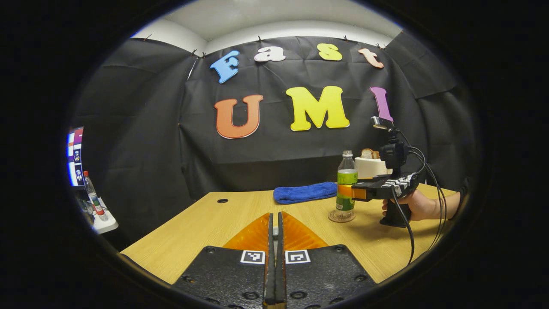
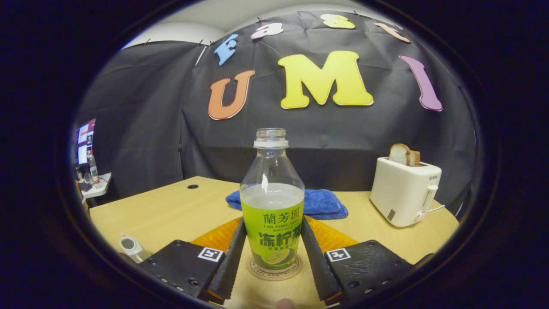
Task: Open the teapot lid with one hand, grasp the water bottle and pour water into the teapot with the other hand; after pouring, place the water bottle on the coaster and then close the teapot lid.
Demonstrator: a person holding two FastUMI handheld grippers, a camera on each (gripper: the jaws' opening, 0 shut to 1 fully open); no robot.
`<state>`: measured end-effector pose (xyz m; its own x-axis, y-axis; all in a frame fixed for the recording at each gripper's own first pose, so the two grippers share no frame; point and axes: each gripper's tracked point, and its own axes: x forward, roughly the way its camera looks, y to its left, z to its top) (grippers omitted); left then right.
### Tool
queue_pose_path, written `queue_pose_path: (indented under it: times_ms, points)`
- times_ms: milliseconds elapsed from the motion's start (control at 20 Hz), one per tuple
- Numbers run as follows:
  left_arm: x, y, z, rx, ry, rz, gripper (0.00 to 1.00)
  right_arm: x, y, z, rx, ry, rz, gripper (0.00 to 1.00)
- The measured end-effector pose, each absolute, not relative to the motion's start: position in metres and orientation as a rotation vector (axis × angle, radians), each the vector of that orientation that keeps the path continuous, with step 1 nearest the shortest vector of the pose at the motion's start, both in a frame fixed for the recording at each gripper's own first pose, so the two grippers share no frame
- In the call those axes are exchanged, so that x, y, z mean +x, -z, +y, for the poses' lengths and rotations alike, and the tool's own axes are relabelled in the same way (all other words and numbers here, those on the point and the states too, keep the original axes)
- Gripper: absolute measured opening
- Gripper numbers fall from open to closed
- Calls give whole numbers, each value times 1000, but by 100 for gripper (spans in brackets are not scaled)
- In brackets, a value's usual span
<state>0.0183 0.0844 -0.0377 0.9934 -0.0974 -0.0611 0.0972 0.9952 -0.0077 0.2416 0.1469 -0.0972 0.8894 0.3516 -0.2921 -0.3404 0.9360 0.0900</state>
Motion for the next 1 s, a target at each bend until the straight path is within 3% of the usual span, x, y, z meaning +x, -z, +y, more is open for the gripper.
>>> queue_pose_path:
  times_ms: [800, 950, 1000]
  points:
    - [19, 40, 82, -3, 111, 57, 3, 244, 112, 155, 19, -341, 313, 75]
    - [19, 41, 83, -9, 109, 62, 3, 235, 98, 153, 17, -346, 293, 98]
    - [20, 42, 83, -10, 108, 59, 3, 229, 90, 150, 22, -345, 281, 99]
